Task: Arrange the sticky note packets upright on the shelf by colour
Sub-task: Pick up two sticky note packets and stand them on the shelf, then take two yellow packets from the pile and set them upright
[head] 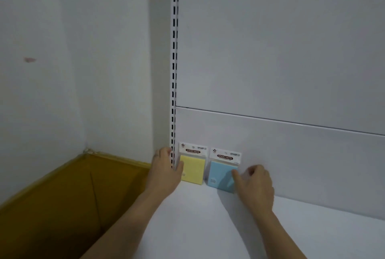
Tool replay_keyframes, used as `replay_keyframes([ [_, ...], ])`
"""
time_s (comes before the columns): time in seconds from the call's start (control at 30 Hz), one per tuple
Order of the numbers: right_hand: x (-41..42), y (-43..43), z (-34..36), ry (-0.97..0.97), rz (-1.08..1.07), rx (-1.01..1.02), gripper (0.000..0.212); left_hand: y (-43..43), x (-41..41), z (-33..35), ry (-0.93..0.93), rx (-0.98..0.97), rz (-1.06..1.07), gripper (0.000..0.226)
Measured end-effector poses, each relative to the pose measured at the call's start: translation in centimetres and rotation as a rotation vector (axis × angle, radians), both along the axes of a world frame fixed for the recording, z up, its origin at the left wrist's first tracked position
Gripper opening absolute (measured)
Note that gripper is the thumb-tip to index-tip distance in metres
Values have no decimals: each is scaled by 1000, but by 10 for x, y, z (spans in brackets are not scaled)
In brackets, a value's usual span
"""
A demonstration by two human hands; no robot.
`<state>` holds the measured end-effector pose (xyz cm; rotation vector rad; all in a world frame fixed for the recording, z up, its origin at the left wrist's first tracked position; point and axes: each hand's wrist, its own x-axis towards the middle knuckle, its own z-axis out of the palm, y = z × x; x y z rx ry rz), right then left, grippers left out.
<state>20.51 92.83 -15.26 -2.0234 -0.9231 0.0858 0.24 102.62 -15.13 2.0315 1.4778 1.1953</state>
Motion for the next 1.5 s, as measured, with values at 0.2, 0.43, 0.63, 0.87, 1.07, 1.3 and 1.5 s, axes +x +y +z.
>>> replay_keyframes([
  [0.2,4,-19,67,-313,85,72,63,-13,-18,68,193,167,-149,49],
  [0.43,11,-51,152,-637,90,-80,80,-35,14,143,443,364,-351,62],
  [0.63,36,-103,190,-691,-66,-199,85,-56,72,178,464,457,-552,65],
  [0.87,74,-179,199,-647,-318,-357,83,-91,158,188,428,475,-880,64],
  [1.07,102,-243,181,-549,-471,-478,84,-142,216,169,409,476,-1042,66],
  [1.3,132,-327,160,-451,-556,-485,84,-213,248,168,468,526,-1082,66],
  [1.5,169,-421,154,-402,-637,-472,82,-301,287,167,521,553,-1120,64],
])
